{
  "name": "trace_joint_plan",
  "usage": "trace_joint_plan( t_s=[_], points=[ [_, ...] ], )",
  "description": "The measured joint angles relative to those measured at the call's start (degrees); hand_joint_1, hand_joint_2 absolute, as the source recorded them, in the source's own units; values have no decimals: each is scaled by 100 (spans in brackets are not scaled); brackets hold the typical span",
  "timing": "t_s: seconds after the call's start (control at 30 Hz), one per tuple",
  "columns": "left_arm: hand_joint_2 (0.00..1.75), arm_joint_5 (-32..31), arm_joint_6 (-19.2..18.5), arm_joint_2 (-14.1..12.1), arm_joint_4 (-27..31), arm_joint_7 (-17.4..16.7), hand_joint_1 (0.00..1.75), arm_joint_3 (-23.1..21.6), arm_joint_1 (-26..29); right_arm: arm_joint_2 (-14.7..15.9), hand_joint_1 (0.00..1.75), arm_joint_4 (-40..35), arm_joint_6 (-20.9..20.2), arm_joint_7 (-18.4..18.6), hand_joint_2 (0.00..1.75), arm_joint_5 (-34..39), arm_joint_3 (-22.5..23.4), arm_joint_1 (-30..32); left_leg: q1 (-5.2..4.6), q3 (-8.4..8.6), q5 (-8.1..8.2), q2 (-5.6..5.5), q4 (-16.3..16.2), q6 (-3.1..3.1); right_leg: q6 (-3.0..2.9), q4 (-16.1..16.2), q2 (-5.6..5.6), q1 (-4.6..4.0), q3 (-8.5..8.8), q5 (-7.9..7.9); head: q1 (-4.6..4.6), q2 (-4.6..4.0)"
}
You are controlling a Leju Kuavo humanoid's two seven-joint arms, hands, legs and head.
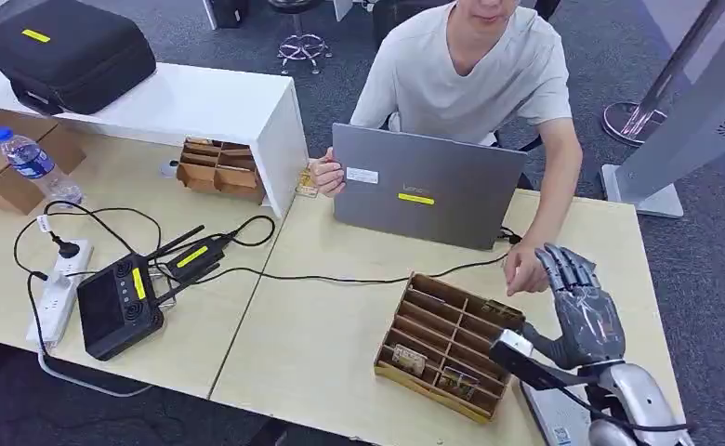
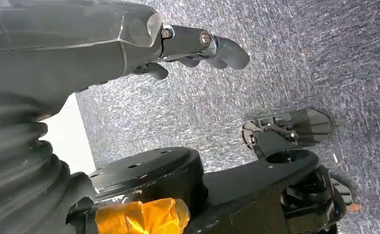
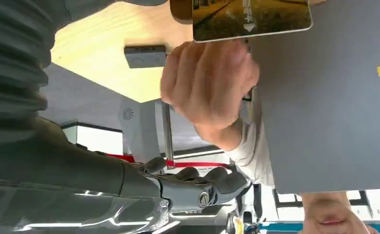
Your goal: Pass the card to the sensor for recognition and then transmit it.
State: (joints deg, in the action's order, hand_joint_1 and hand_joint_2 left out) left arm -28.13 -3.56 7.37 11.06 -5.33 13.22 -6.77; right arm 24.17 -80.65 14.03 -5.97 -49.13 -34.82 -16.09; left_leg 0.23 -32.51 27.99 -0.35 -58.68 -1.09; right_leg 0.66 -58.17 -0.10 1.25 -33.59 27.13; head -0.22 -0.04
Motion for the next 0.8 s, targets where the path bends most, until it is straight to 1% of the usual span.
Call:
trace_joint_plan(
  t_s=[0.03, 0.3, 0.8],
  points=[
    [175, 0, 0, 0, 0, -2, 0, 0, 0, -2, 175, 7, 2, 0, 175, 0, -9, -9, 0, 0, 0, 0, 0, 0, 0, 0, 0, 0, 0, 0, 0, 0],
    [175, -15, 0, 2, -2, 0, 0, 28, 0, -9, 175, 37, 41, -20, 175, 33, -94, -19, 0, 0, 0, 0, 0, 0, 0, 0, 0, 0, 0, 0, 0, 0],
    [175, -31, 9, 9, -2, 0, 0, 87, 0, -26, 175, 63, 114, -17, 175, 33, -100, -134, 0, 0, 0, -4, 0, 0, 0, 1, -3, 0, 0, 1, 0, 0]
  ],
)
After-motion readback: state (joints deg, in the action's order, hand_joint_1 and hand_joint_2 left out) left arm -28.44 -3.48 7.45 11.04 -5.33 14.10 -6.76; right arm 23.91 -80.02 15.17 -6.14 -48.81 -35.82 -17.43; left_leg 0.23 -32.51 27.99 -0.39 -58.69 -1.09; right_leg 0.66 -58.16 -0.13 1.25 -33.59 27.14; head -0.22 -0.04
